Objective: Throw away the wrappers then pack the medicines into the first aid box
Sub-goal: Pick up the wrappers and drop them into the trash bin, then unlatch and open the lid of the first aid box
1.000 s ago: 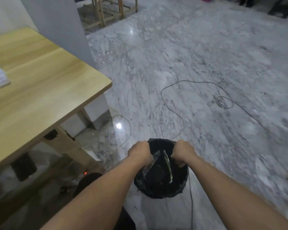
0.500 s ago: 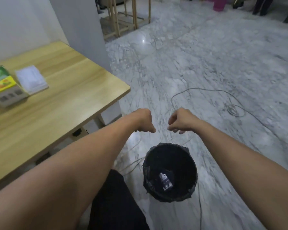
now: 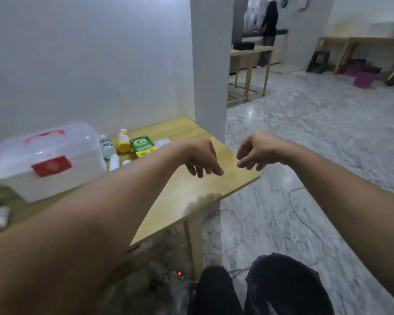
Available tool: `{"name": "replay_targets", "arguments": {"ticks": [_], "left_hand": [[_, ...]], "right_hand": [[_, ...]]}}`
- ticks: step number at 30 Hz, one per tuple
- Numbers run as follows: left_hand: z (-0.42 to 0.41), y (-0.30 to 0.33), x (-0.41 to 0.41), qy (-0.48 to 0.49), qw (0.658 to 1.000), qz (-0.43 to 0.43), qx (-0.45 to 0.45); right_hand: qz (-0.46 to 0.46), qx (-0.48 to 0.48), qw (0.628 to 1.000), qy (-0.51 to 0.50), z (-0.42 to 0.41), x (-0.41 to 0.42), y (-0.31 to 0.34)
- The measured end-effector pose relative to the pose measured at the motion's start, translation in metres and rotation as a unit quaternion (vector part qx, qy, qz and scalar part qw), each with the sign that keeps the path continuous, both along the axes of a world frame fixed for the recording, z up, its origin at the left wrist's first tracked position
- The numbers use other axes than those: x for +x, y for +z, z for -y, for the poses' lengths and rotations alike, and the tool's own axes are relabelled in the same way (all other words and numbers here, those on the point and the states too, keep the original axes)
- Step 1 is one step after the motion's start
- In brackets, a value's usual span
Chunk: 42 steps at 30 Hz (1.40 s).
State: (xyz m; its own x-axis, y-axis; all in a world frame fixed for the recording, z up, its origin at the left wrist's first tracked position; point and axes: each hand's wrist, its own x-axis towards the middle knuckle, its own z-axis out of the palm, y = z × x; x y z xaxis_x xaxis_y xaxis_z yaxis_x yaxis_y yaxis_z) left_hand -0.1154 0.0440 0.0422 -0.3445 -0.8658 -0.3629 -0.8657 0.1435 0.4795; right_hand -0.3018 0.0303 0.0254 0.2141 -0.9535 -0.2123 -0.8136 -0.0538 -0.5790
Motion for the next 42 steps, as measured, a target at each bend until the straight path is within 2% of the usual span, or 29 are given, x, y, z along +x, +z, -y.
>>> {"name": "replay_targets", "arguments": {"ticks": [8, 13, 16, 20, 25, 30, 37, 42], "left_hand": [[-0.025, 0.019, 0.154, 0.127, 0.987, 0.023, -0.098], [-0.053, 0.017, 0.241, 0.222, 0.936, 0.05, -0.268], [-0.067, 0.014, 0.279, 0.26, 0.905, 0.05, -0.332], [-0.075, 0.004, 0.319, 0.276, 0.881, 0.097, -0.371], [-0.072, -0.014, 0.356, 0.256, 0.902, 0.154, -0.312], [-0.07, -0.029, 0.363, 0.26, 0.898, 0.088, -0.343], [-0.067, -0.044, 0.377, 0.259, 0.887, 0.012, -0.383], [-0.063, -0.041, 0.389, 0.251, 0.888, -0.067, -0.379]], "right_hand": [[0.006, -0.059, 0.99, 0.13, 0.008, 0.156, 0.015], [-0.004, -0.184, 0.966, 0.182, 0.0, 0.24, 0.012], [0.015, -0.233, 0.948, 0.217, -0.006, 0.28, 0.009], [0.01, -0.331, 0.909, 0.255, -0.009, 0.321, -0.003], [-0.022, -0.487, 0.818, 0.305, -0.006, 0.353, -0.022], [-0.078, -0.528, 0.773, 0.343, 0.004, 0.366, -0.035], [-0.077, -0.557, 0.732, 0.384, 0.026, 0.376, -0.047], [-0.071, -0.604, 0.671, 0.423, 0.043, 0.38, -0.05]]}}
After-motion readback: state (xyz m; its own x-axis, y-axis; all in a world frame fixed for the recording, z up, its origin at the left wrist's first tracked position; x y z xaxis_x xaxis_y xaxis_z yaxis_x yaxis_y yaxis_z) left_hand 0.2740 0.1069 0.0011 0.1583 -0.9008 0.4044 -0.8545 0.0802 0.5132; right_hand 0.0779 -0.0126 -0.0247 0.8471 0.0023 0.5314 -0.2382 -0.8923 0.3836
